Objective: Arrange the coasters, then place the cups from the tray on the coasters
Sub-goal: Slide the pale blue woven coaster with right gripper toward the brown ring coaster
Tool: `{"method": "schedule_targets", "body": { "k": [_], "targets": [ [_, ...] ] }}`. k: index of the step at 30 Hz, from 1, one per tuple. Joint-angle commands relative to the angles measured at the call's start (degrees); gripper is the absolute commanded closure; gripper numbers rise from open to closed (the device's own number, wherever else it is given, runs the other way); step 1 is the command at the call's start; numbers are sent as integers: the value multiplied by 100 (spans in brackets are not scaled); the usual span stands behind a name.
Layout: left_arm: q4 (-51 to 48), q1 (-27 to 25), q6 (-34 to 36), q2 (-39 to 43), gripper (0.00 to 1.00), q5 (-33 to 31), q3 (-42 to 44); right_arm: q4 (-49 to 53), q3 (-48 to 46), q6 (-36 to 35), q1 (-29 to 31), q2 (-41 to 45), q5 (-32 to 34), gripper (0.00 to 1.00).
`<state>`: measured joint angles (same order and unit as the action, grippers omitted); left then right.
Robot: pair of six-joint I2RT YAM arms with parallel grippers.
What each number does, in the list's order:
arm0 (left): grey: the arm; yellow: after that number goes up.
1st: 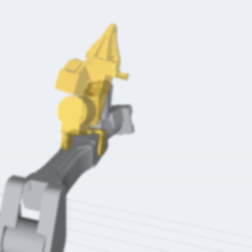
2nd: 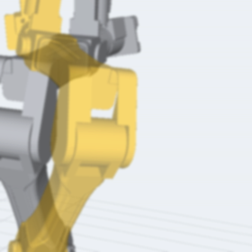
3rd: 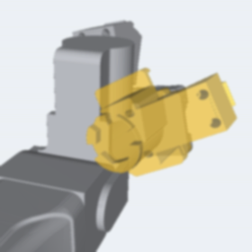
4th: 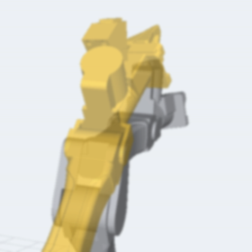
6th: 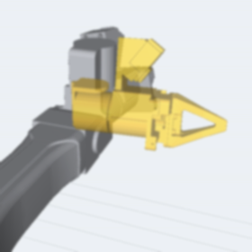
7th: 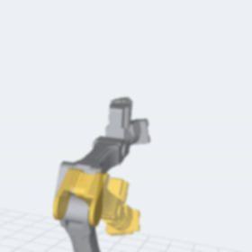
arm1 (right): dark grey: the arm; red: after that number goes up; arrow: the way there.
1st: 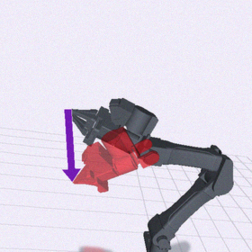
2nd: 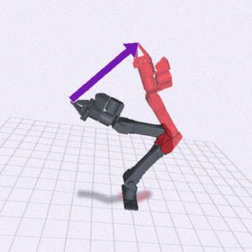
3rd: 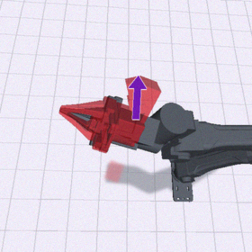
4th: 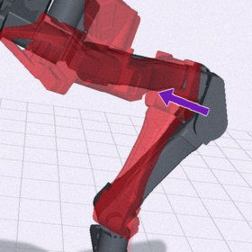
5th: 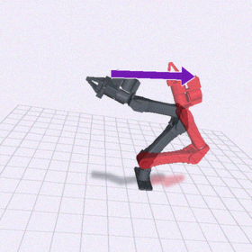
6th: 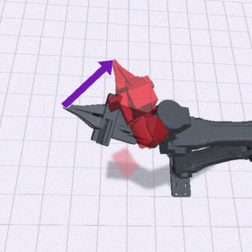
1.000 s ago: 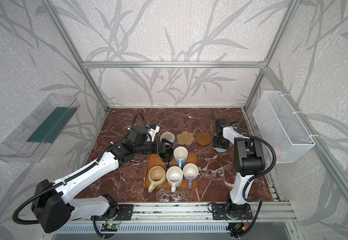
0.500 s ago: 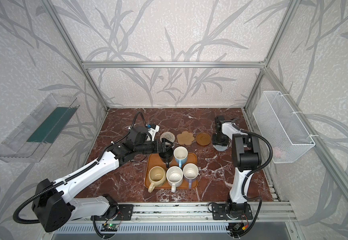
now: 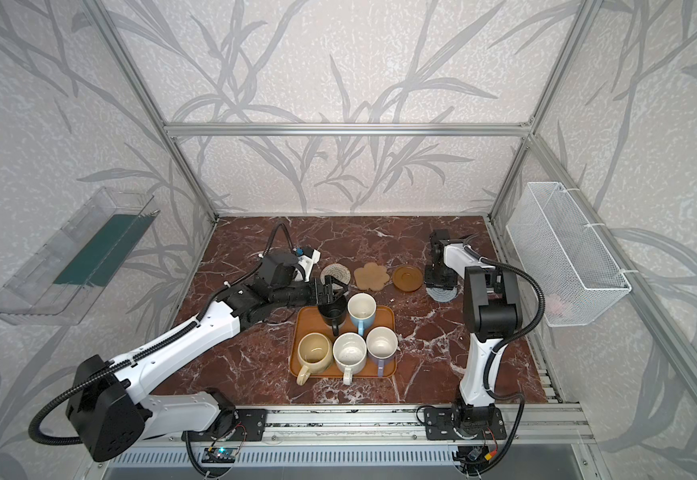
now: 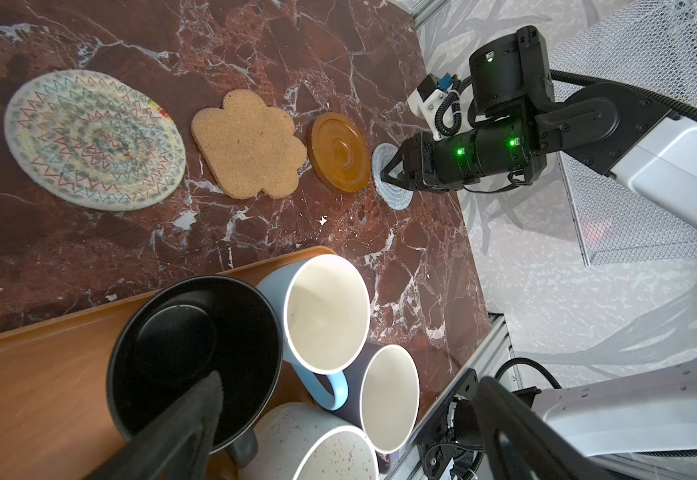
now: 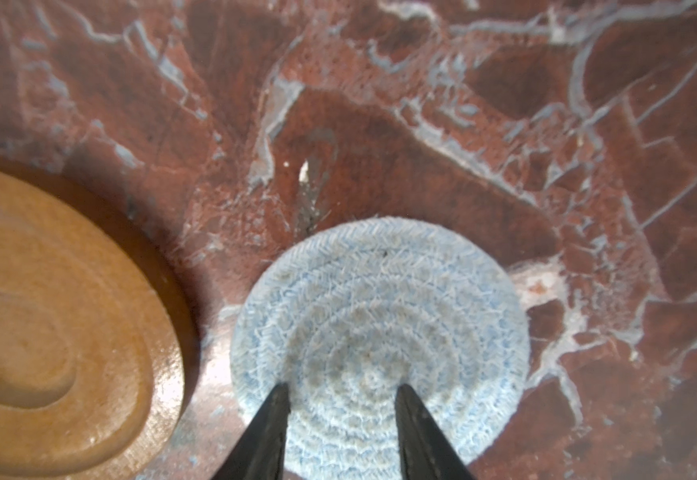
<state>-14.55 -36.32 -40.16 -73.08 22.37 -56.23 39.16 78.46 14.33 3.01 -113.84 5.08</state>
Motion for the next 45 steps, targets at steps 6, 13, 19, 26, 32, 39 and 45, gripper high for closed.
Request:
{"method": "schedule_targets", "body": {
  "k": [6,13,19,26,32,39,45],
  "targets": [
    [44,1,-10,-19,3,-40,-203,-552,-561,-51,-25,531,-25,57],
    [-53,0,8,169,3,-109,-111,-371,-1119,89,3,1103,-241,54],
    [-158,4,51,257,3,-147,-95,-575,-1699,139,20,1444,-305,49],
    [-266,4,64,318,3,-145,-95,-672,-1797,159,10,1256,-273,50],
    [-327,10,70,372,3,-185,-85,-553,-1435,132,7,856,-192,53],
    [-382,3,79,474,3,-249,-37,-485,-1302,98,7,857,-159,53],
    [-504,6,87,533,3,-338,-54,-420,-1599,149,48,1465,-148,47]
  ]
}}
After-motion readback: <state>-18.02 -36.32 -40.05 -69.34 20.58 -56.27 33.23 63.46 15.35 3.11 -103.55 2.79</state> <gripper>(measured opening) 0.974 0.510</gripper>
